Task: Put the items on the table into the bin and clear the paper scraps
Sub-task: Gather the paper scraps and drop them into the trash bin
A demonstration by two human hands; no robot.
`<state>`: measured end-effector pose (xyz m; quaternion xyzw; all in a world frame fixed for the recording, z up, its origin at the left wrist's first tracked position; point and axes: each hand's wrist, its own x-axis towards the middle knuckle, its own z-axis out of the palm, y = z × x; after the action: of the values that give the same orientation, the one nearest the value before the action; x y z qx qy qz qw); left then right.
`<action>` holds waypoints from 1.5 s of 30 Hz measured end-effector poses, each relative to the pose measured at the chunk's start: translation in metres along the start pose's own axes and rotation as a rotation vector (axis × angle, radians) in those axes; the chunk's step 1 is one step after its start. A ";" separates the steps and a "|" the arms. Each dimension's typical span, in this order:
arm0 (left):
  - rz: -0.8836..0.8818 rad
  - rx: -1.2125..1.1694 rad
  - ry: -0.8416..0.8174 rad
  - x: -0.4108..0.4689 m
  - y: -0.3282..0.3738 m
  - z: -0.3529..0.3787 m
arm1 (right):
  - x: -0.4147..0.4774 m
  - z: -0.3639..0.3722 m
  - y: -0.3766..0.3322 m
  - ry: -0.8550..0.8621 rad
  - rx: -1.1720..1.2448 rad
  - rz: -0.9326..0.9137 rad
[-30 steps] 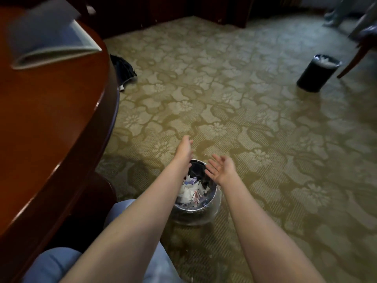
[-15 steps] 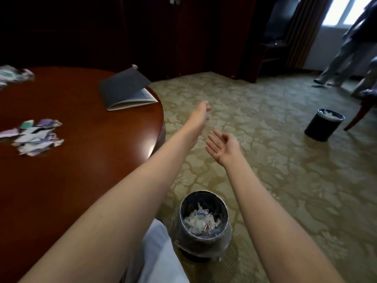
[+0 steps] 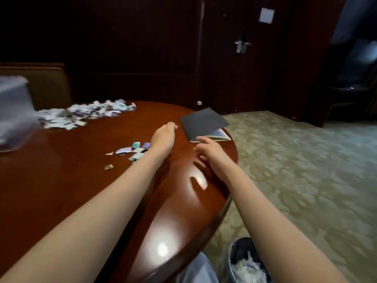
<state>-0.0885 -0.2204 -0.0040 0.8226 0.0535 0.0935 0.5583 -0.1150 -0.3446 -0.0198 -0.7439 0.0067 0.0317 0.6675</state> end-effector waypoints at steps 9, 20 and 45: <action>-0.099 0.463 0.242 0.009 -0.078 -0.099 | 0.018 0.089 0.012 -0.276 -1.007 -0.224; -0.123 0.893 -0.001 0.041 -0.096 -0.106 | 0.080 0.138 0.008 -0.302 -1.176 -0.341; -0.189 0.377 0.399 0.202 -0.124 -0.200 | 0.235 0.252 -0.029 -0.819 -0.705 -0.501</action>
<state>0.0680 0.0462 -0.0279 0.8685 0.2551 0.1895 0.3803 0.1109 -0.0834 -0.0308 -0.8267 -0.4380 0.1578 0.3158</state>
